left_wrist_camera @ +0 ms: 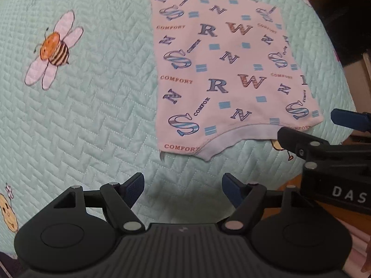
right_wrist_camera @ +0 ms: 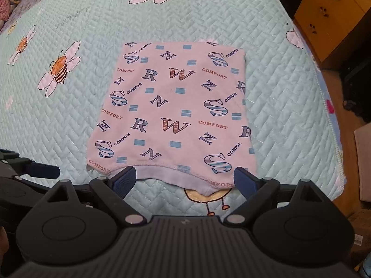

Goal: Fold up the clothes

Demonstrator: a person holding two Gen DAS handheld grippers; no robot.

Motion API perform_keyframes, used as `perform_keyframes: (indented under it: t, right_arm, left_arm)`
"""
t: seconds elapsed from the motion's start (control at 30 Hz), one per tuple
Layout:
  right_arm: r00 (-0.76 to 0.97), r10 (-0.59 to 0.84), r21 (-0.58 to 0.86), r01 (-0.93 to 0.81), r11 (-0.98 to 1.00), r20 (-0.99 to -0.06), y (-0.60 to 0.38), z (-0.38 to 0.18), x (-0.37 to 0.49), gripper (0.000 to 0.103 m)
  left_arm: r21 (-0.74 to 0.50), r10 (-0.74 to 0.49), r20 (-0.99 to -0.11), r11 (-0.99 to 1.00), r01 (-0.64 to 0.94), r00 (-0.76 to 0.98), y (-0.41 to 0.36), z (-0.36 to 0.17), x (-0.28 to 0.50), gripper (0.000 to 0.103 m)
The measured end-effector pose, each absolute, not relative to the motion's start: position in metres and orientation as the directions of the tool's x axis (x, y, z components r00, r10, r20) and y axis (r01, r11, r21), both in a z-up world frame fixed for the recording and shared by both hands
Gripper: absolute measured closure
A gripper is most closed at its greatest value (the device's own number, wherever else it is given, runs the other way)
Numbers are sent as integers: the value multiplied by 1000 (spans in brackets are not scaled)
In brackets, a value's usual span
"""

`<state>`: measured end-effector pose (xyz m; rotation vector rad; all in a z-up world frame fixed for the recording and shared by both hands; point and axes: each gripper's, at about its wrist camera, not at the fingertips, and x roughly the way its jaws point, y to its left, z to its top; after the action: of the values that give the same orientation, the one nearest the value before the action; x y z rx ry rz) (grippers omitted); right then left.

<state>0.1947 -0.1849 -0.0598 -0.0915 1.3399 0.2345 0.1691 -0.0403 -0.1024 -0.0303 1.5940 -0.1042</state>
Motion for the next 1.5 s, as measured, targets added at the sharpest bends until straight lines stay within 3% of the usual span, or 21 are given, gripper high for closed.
perform_keyframes:
  t: [0.5, 0.7, 0.97, 1.07, 1.17, 1.2, 1.3, 1.37, 1.43, 1.5]
  right_arm:
    - [196, 147, 108, -197, 975, -970, -185, -61, 193, 12]
    - [247, 178, 125, -214, 969, -953, -178, -50, 185, 12]
    - [506, 410, 333, -239, 912, -759, -156, -25, 126, 12]
    - [670, 395, 299, -261, 918, -629, -134, -19, 85, 12]
    - [858, 293, 141, -257, 956, -423, -105, -13, 31, 6]
    - [863, 285, 137, -250, 959, -416, -96, -16, 24, 0]
    - [874, 268, 134, -233, 963, -405, -69, -27, 4, 0]
    - [822, 330, 213, -258, 942, -464, -54, -37, 3, 0]
    - [794, 365, 235, -283, 930, -486, -36, -43, -2, 0]
    - [780, 383, 219, -314, 924, -495, -14, -44, -12, 0]
  left_arm:
    - [-77, -78, -997, 996, 46, 3, -40, -97, 168, 26]
    - [-34, -45, -988, 997, 72, 150, -24, -78, 153, 26]
    - [19, 21, -918, 1000, -9, 397, 47, -50, 104, 26]
    - [90, 112, -836, 994, -67, 537, 78, -32, 72, 27]
    - [209, 247, -679, 968, -140, 691, 101, -6, 33, 26]
    - [241, 288, -620, 955, -172, 730, 106, 1, 19, 26]
    - [313, 393, -443, 910, -272, 806, 123, 21, -19, 18]
    - [331, 441, -363, 884, -329, 821, 133, 29, -38, 7]
    - [325, 469, -342, 872, -366, 814, 145, 34, -48, 0]
    - [295, 455, -355, 883, -365, 816, 158, 35, -55, 0]
